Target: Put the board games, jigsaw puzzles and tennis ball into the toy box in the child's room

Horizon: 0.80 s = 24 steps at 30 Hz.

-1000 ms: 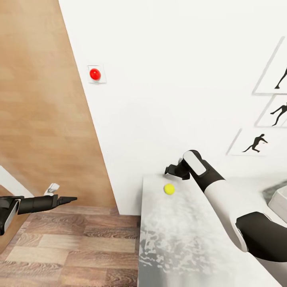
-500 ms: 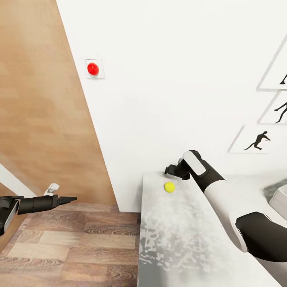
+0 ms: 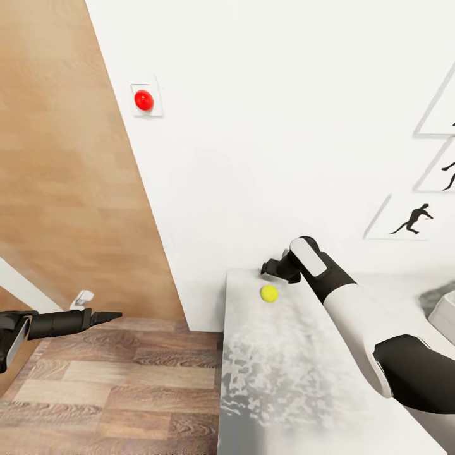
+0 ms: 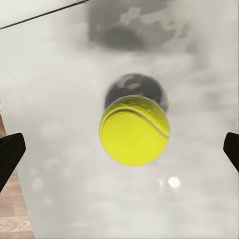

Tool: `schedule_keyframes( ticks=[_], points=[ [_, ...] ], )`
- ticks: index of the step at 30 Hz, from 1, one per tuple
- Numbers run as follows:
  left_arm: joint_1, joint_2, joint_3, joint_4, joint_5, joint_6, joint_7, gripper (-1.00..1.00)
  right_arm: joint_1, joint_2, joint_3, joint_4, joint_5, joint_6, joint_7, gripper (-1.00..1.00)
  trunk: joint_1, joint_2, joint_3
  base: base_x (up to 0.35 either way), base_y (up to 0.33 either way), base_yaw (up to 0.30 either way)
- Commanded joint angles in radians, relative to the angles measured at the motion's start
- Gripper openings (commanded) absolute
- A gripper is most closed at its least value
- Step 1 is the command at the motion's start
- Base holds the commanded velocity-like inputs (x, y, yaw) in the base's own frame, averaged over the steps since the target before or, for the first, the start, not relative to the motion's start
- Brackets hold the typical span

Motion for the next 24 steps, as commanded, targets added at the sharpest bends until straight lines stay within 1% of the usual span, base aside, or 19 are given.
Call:
schedule_keyframes(
  ticks=[1,10,16,24],
  points=[
    [-0.001,-0.001,0.001,0.0,-0.004,0.01,-0.006,1.0,-0.005,-0.001,0.004,-0.001,-0.01,0.001,-0.009,1.0,0.001,-0.002,-0.004,0.0,0.0,0.0],
    [-0.001,-0.001,-0.001,0.0,-0.004,0.01,-0.005,1.0,-0.015,-0.002,0.005,0.0,-0.01,-0.001,-0.009,1.0,0.001,-0.002,-0.018,0.0,0.0,0.0],
    [-0.001,-0.001,-0.001,0.0,-0.004,0.01,-0.005,1.0,-0.016,-0.001,0.006,0.0,-0.01,-0.034,-0.008,1.0,0.001,-0.002,-0.028,0.0,0.0,0.0],
    [0.0,-0.001,-0.001,0.0,-0.004,0.01,-0.005,1.0,-0.016,-0.003,0.008,0.0,-0.01,-0.042,-0.008,1.0,0.001,-0.002,-0.041,0.0,0.0,0.0]
  ],
)
